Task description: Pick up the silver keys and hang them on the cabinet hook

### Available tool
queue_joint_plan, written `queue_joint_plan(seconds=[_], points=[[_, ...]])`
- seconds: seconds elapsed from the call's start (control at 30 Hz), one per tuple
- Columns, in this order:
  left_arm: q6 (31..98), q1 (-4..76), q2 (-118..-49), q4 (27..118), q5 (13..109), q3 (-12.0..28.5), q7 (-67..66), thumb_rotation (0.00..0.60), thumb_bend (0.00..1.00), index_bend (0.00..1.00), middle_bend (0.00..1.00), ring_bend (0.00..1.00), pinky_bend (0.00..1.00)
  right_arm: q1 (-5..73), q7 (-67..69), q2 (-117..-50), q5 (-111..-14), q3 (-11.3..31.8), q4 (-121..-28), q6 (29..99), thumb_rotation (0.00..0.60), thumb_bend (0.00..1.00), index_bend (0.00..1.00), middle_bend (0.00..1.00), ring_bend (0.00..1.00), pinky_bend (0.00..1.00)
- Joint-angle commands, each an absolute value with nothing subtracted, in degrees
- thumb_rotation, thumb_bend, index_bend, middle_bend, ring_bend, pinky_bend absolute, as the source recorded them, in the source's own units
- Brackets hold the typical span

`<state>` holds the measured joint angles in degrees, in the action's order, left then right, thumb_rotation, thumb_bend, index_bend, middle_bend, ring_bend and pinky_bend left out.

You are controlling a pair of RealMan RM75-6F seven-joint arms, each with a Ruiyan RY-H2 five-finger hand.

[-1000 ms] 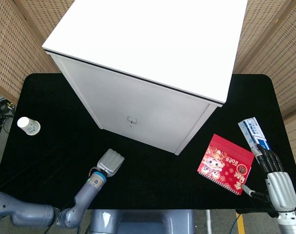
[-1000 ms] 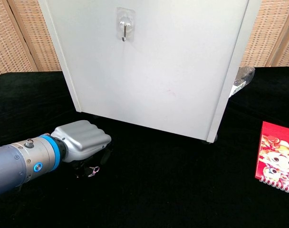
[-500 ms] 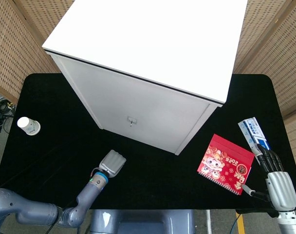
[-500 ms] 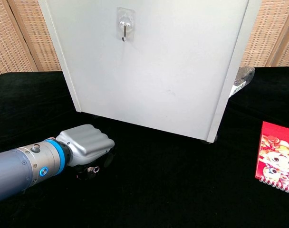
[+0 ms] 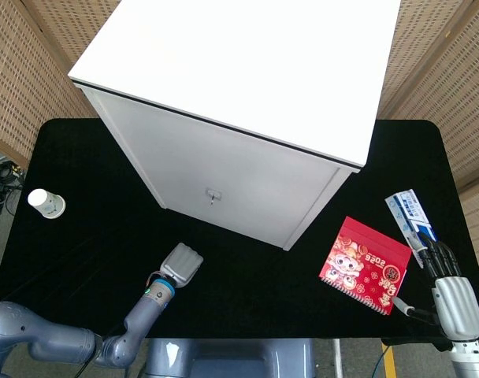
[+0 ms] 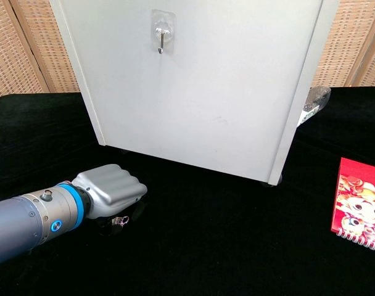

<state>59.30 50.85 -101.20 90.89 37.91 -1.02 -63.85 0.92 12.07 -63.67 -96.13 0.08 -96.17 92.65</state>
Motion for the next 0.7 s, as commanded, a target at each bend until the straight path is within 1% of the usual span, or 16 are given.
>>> queue_joint_plan(seconds=[0.03, 0.23, 0.7], points=[[59.44, 51.08, -101.12, 91.03, 37.56, -1.28, -63.83, 0.600, 0.39, 0.43, 0.87, 0.83, 0.74, 0.92, 12.03, -63.69, -96.13, 0.09, -96.18, 92.66, 0.600, 0.11, 0.00, 0.00, 0.00, 0.00], [59.91, 51.36, -100.81, 91.32, 37.27, -1.77, -63.63, 0.600, 0.39, 0.46, 0.87, 0.83, 0.74, 0.93, 11.99, -63.72, -95.99, 0.17, -96.12, 92.62, 0.600, 0.11, 0.00, 0.00, 0.00, 0.00], [60.41, 52.09, -99.07, 92.24, 36.04, -2.54, -63.51, 0.600, 0.40, 0.46, 0.87, 0.83, 0.74, 0.83, 11.60, -64.04, -96.02, 0.26, -96.07, 92.87, 0.600, 0.11, 0.00, 0.00, 0.00, 0.00]])
